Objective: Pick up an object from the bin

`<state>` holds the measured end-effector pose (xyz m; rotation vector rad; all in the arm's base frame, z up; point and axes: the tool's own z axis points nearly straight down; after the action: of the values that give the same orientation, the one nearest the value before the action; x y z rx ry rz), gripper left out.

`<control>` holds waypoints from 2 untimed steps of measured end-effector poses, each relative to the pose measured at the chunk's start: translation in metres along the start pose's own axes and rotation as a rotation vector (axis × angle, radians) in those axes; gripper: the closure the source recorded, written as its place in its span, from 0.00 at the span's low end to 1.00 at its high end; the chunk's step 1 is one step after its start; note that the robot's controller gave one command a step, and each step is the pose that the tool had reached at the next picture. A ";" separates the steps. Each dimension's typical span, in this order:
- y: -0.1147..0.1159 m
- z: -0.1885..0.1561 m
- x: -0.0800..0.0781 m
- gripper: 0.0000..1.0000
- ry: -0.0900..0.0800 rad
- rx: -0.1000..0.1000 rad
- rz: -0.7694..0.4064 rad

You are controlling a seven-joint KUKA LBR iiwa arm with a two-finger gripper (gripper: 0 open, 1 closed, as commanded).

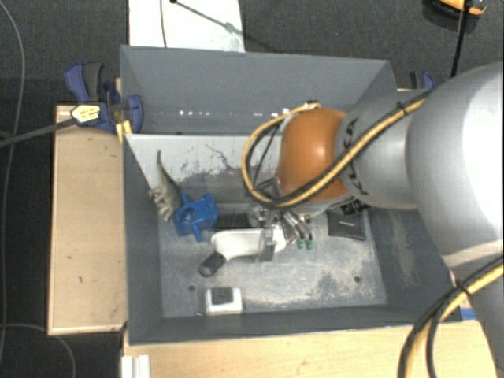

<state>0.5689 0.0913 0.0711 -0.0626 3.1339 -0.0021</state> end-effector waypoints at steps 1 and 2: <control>0.000 -0.005 0.001 1.00 0.001 0.000 0.000; 0.000 -0.027 0.002 1.00 0.007 0.001 0.000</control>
Offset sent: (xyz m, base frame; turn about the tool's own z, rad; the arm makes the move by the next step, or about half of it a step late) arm -0.0001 0.0000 0.1197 0.0000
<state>0.5664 0.0908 0.0977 -0.0632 3.1405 -0.0032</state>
